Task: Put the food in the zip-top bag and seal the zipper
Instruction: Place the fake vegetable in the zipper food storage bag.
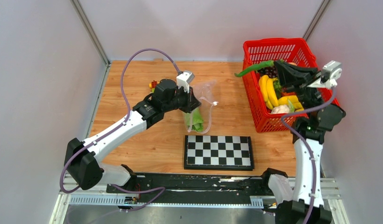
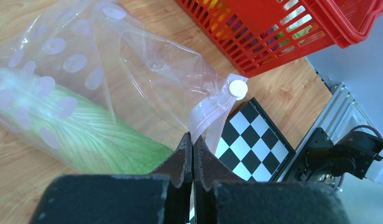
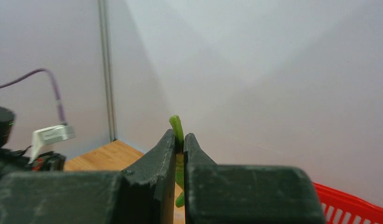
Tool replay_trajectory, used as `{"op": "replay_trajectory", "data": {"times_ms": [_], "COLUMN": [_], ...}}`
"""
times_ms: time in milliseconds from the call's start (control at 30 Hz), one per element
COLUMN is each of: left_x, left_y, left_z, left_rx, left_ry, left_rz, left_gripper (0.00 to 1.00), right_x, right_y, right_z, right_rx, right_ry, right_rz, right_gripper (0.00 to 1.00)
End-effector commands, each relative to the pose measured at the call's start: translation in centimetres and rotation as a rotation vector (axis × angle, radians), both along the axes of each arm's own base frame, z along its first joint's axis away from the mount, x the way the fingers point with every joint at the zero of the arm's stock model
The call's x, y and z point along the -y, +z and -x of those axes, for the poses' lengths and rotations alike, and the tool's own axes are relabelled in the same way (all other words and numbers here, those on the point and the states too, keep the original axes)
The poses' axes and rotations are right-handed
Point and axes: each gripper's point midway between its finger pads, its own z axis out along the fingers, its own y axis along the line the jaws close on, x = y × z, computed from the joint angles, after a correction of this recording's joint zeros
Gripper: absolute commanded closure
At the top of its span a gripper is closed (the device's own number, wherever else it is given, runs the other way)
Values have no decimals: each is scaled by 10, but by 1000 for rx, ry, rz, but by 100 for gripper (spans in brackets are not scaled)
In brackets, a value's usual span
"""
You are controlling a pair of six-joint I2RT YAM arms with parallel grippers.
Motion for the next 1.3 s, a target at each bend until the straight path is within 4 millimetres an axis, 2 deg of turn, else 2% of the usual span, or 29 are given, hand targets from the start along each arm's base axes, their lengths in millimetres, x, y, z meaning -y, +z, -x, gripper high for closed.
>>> {"op": "replay_trajectory", "data": {"times_ms": [0,200,367,700,867,1000,1133,1267], "left_x": [12,20,23,24,24,26,26,24], "left_y": [29,30,31,42,48,56,58,63], "left_z": [-6,-11,-18,-23,-22,-18,-14,-9], "left_rx": [22,-24,-73,-77,-73,-69,-78,-76], "left_ry": [-12,-6,7,10,4,-21,-29,-38], "left_rz": [83,114,162,199,202,216,225,238], "left_gripper": [100,100,100,100,100,100,100,100], "right_x": [-39,-64,-78,-100,-108,-120,-133,-153], "right_y": [2,-18,-22,-42,-44,-46,-46,-60], "right_z": [52,88,119,146,150,144,126,102], "right_rx": [97,105,154,133,153,185,207,216], "right_ry": [160,254,298,433,475,505,494,464], "right_rz": [104,152,236,381,377,345,337,397], "right_gripper": [100,100,100,100,100,100,100,100]}}
